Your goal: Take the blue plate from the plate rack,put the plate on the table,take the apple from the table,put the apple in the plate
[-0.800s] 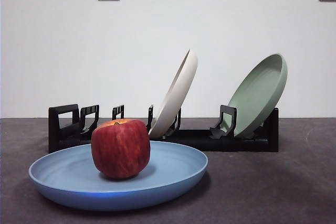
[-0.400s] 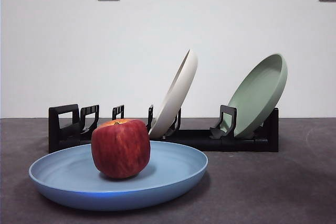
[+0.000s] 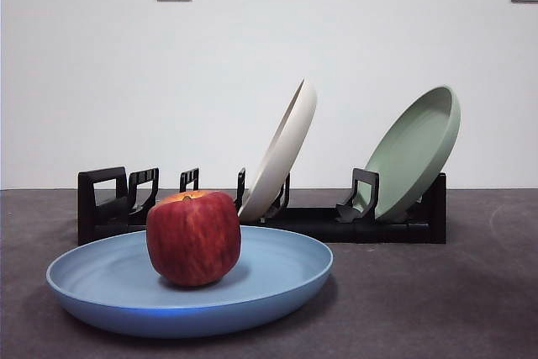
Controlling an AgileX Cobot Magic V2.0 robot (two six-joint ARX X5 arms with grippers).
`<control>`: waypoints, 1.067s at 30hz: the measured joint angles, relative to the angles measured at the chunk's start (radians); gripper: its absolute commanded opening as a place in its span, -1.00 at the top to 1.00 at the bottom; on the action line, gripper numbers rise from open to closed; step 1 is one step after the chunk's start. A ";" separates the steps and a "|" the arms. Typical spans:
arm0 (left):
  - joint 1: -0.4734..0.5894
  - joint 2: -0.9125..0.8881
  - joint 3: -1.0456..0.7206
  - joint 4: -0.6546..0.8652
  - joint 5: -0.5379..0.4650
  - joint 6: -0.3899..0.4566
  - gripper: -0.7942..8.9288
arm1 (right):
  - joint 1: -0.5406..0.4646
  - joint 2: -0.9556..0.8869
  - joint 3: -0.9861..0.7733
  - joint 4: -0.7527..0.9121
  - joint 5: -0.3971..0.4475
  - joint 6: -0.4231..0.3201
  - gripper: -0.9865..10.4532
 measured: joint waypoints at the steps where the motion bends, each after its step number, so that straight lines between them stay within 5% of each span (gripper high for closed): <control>1: 0.000 0.000 0.000 0.000 0.000 0.000 0.84 | 0.000 0.000 0.000 0.000 0.000 0.003 0.83; 32: 0.000 0.000 0.000 0.000 0.000 0.000 0.84 | 0.000 0.004 0.000 0.000 0.001 0.014 0.83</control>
